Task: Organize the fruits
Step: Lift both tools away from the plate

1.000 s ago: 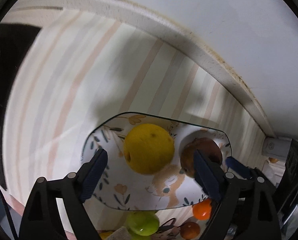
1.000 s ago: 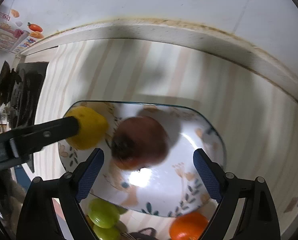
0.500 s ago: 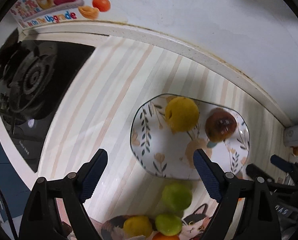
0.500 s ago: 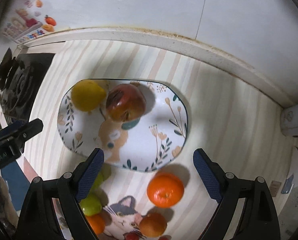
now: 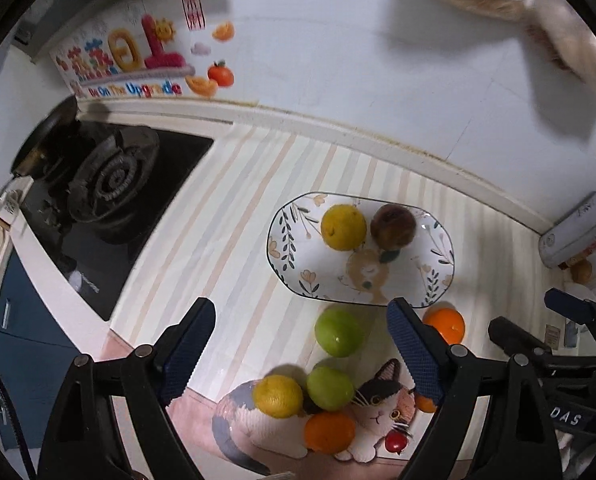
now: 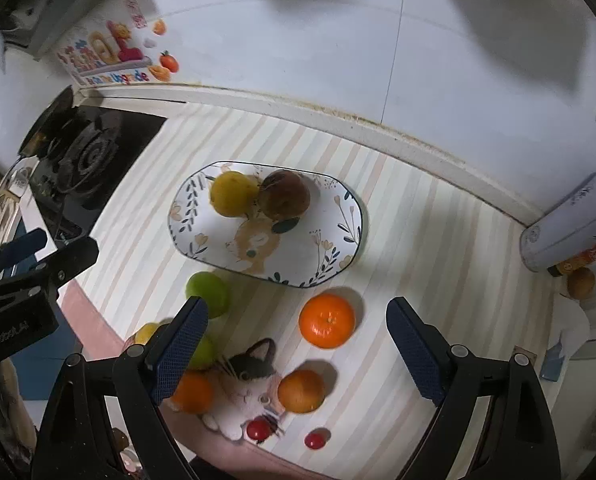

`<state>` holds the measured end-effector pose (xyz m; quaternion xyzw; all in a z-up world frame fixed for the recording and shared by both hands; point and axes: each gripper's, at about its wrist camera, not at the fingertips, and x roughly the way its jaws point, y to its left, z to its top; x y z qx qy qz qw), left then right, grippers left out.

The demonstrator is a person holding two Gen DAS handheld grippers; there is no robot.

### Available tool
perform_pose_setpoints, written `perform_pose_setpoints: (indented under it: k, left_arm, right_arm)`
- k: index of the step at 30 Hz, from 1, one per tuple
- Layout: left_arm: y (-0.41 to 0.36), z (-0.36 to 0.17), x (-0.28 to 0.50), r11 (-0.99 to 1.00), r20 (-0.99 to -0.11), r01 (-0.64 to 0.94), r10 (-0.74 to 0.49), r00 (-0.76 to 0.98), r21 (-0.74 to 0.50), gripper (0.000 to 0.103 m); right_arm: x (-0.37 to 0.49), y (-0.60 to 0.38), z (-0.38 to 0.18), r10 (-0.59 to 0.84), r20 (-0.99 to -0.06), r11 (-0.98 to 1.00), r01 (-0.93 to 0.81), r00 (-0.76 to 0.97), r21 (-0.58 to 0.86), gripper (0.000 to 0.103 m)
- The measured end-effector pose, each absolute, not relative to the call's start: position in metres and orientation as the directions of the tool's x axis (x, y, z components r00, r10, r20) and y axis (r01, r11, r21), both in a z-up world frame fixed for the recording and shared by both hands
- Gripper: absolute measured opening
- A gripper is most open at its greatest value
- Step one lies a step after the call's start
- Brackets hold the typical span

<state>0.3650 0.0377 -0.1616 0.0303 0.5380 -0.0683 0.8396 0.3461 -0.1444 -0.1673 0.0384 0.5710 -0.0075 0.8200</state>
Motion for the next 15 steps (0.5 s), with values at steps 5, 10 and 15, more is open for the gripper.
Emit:
perform_pose_setpoints:
  k: [5, 10, 15]
  left_arm:
    - [0.039, -0.137, 0.338, 0.986, -0.887, 0.156, -0.121, 0.446, -0.056, 0.088]
    - [0.035, -0.113, 0.312, 0.981, -0.864, 0.181, -0.152, 0.481, -0.071, 0.088]
    - [0.035, -0.096, 0.291, 0.977, -0.848, 0.195, -0.173, 0.501, -0.084, 0.088]
  right_arm:
    - [0.315, -0.144, -0.14, 0.039, -0.924, 0.998, 0.037, 0.381, 0.057, 0.093]
    - [0.289, -0.145, -0.112, 0.061, -0.906, 0.997, 0.022, 0.42, 0.077, 0.093]
    - [0.27, -0.149, -0.091, 0.072, -0.892, 0.996, 0.017, 0.447, 0.089, 0.093]
